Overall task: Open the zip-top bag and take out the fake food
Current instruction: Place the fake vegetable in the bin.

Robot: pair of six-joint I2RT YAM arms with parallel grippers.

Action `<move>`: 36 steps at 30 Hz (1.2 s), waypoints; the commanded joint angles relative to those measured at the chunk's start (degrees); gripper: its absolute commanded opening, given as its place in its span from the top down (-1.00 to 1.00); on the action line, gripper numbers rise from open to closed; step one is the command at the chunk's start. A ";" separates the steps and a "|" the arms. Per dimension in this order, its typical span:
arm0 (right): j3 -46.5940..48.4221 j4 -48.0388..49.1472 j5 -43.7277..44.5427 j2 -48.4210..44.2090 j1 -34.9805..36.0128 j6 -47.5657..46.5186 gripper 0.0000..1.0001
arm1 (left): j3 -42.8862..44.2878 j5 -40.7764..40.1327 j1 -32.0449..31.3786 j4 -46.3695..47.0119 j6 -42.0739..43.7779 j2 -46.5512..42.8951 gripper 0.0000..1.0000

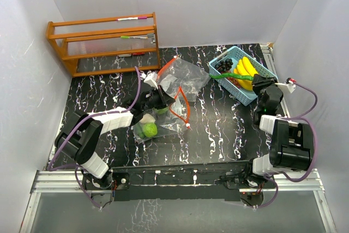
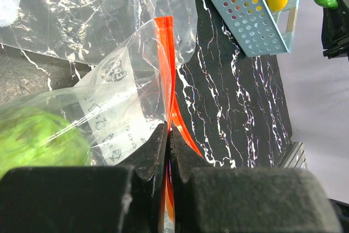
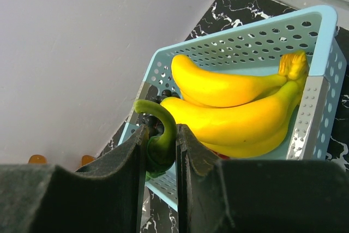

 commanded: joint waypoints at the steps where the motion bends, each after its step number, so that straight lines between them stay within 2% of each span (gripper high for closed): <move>1: 2.19 0.48 0.80 -1.26 -0.81 0.84 0.85 | 0.24 1.06 0.47 1.55 -0.29 -1.22 1.00; 4: 2.33 2.35 -3.51 0.25 -2.78 6.47 0.85 | -0.02 1.13 0.46 1.04 0.01 -1.35 1.00; 9: 0.35 8.97 -2.80 1.90 -3.68 12.13 0.85 | -1.28 0.28 0.43 0.22 0.43 -2.51 1.00; 13: -1.35 20.40 -4.80 6.97 -4.03 17.85 0.85 | -2.02 -0.42 0.49 0.64 0.35 -2.76 1.00; 15: -1.30 22.85 -4.63 8.64 -4.03 19.07 0.85 | -1.75 0.05 0.46 0.57 0.38 -2.61 1.00; 31: 0.60 20.13 0.30 8.52 -4.03 7.91 0.84 | -2.35 0.74 0.41 0.61 0.13 -3.22 1.00; 36: 2.62 19.15 -0.66 10.13 -3.94 4.47 0.79 | -1.53 0.86 0.45 0.51 0.18 -2.48 1.00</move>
